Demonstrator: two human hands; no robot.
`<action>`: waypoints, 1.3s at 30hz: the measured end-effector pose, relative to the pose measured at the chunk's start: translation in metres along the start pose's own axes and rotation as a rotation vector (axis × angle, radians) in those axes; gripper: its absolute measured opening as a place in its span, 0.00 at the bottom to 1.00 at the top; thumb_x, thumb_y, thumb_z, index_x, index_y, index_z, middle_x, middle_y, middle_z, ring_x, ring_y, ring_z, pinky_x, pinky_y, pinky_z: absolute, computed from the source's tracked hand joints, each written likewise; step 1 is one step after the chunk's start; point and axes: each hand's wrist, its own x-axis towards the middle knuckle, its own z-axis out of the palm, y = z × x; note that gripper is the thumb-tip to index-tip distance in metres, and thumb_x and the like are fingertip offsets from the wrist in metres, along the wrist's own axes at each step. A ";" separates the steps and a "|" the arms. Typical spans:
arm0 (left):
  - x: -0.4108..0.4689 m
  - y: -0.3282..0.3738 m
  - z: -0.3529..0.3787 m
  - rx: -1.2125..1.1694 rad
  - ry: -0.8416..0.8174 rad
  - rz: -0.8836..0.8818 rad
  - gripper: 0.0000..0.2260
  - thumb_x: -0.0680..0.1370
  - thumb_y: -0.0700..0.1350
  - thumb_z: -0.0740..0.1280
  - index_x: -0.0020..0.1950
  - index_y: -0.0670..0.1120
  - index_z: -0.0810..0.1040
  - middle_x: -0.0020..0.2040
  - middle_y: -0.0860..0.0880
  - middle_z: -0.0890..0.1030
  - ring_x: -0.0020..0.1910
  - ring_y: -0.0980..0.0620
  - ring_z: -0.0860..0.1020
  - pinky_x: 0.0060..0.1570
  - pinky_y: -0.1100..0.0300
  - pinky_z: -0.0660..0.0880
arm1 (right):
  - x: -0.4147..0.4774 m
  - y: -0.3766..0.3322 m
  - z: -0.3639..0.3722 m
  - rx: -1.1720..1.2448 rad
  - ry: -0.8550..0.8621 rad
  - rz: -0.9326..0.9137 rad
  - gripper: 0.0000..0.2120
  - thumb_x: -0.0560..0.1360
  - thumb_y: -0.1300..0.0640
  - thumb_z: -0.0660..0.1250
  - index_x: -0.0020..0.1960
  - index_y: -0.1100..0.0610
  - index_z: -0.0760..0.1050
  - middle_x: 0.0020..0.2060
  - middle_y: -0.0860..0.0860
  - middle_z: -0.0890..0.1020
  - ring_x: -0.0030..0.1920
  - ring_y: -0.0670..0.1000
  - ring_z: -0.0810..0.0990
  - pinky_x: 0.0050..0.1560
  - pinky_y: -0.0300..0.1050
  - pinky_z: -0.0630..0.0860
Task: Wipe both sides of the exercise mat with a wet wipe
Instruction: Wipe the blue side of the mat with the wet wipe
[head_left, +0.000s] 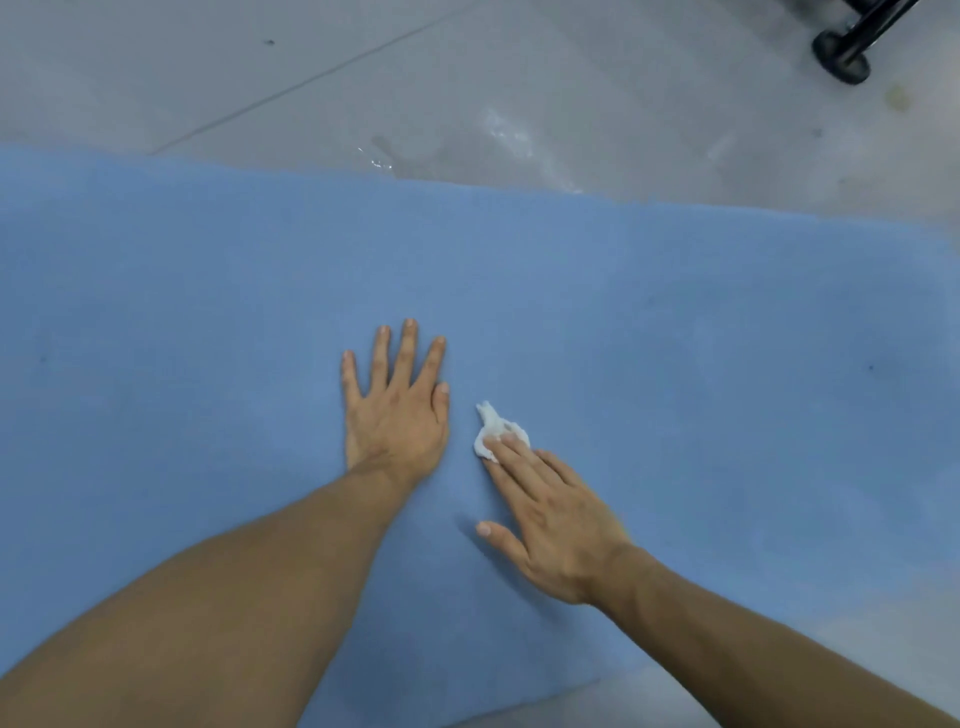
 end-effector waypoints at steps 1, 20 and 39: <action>0.001 0.001 0.000 -0.003 -0.006 0.004 0.26 0.85 0.58 0.44 0.84 0.59 0.46 0.85 0.53 0.42 0.84 0.48 0.40 0.79 0.37 0.39 | -0.001 0.006 0.000 -0.013 -0.010 -0.011 0.38 0.85 0.34 0.41 0.83 0.59 0.60 0.83 0.53 0.59 0.83 0.51 0.55 0.79 0.51 0.50; -0.043 0.060 0.002 -0.030 -0.188 -0.082 0.26 0.86 0.59 0.48 0.83 0.63 0.42 0.84 0.56 0.36 0.83 0.48 0.35 0.79 0.39 0.37 | -0.024 0.094 0.017 0.213 0.078 0.055 0.49 0.78 0.27 0.31 0.84 0.61 0.53 0.84 0.53 0.50 0.84 0.51 0.45 0.81 0.45 0.45; -0.115 0.058 -0.012 -0.003 -0.321 -0.127 0.31 0.85 0.48 0.56 0.83 0.64 0.44 0.83 0.60 0.37 0.83 0.52 0.38 0.80 0.40 0.43 | -0.030 0.189 0.016 0.080 0.120 0.235 0.47 0.75 0.30 0.31 0.85 0.56 0.49 0.83 0.50 0.56 0.83 0.51 0.50 0.81 0.49 0.46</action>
